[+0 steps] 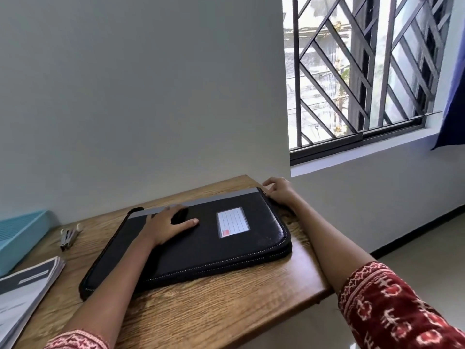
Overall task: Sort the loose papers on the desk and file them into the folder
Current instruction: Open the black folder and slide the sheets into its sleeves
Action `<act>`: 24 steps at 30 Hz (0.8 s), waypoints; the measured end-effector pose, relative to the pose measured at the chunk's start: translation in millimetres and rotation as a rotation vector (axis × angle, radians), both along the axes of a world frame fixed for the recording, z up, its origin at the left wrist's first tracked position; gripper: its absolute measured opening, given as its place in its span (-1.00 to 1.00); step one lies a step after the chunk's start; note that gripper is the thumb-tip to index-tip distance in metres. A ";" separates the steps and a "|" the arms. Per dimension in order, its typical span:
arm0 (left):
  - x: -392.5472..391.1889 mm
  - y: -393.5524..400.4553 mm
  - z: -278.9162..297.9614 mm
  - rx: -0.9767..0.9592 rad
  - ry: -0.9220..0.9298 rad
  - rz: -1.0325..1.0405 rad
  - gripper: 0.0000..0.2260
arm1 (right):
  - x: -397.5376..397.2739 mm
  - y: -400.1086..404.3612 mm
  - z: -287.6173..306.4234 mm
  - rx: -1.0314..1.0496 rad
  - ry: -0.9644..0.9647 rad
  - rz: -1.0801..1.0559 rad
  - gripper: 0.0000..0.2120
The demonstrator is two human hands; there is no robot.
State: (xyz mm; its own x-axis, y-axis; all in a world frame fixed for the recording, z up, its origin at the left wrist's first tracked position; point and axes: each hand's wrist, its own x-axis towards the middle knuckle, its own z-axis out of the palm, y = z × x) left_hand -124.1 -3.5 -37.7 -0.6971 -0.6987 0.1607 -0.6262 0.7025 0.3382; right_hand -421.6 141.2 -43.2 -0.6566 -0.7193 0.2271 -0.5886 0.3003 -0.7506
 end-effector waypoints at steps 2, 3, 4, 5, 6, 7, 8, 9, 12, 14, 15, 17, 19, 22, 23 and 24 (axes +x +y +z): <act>-0.9 2.5 1.1 0.012 -0.015 0.027 -0.07 | 1.3 4.1 0.0 -0.004 0.064 -0.007 -0.72; -1.6 4.1 2.0 0.013 -0.024 0.040 -0.05 | 0.9 6.5 0.1 -0.002 0.089 -0.005 -0.71; -1.7 5.4 2.5 0.011 -0.035 0.052 -0.04 | 2.9 9.8 1.5 0.000 0.097 0.001 -0.71; -2.1 7.0 2.7 0.008 -0.038 0.059 -0.04 | 4.0 13.4 2.3 0.001 0.100 0.001 -0.73; -2.0 7.6 3.0 0.006 -0.035 0.065 -0.04 | 5.9 16.6 3.5 0.002 0.100 0.000 -0.76; -1.7 7.8 3.5 0.009 -0.031 0.070 -0.05 | 7.2 18.5 4.4 0.005 0.098 -0.001 -0.77; -2.0 8.5 3.0 0.014 -0.025 0.076 -0.06 | 8.4 22.3 4.8 0.016 0.100 -0.001 -0.78; -1.7 7.9 2.8 0.017 -0.023 0.083 -0.07 | 9.6 25.3 5.4 0.022 0.105 0.004 -0.78; -2.4 8.0 1.7 0.019 -0.032 0.086 -0.07 | 12.4 38.2 5.2 0.022 0.096 0.017 -0.80; -2.6 7.6 1.0 0.020 -0.026 0.094 -0.16 | 16.7 46.4 4.3 0.026 0.106 0.026 -0.78; -2.4 8.2 1.3 0.021 -0.024 0.100 -0.20 | 18.9 49.3 3.3 0.031 0.125 0.025 -0.77; -2.3 10.7 1.8 0.015 -0.023 0.125 -0.24 | 23.9 53.0 -0.3 0.031 0.156 0.009 -0.74; -2.1 13.9 1.8 -0.005 -0.009 0.159 -0.28 | 28.0 56.3 -4.0 0.013 0.159 -0.007 -0.72; 6.9 14.7 3.7 0.011 -0.008 0.149 -0.29 | 32.7 58.0 -6.6 0.012 0.166 -0.033 -0.71; 13.5 13.5 6.5 0.073 -0.016 0.124 -0.24 | 33.1 57.6 -6.3 0.020 0.166 -0.039 -0.71; 20.1 11.5 10.2 0.155 -0.026 0.093 -0.14 | 32.3 57.6 -5.8 0.027 0.162 -0.045 -0.71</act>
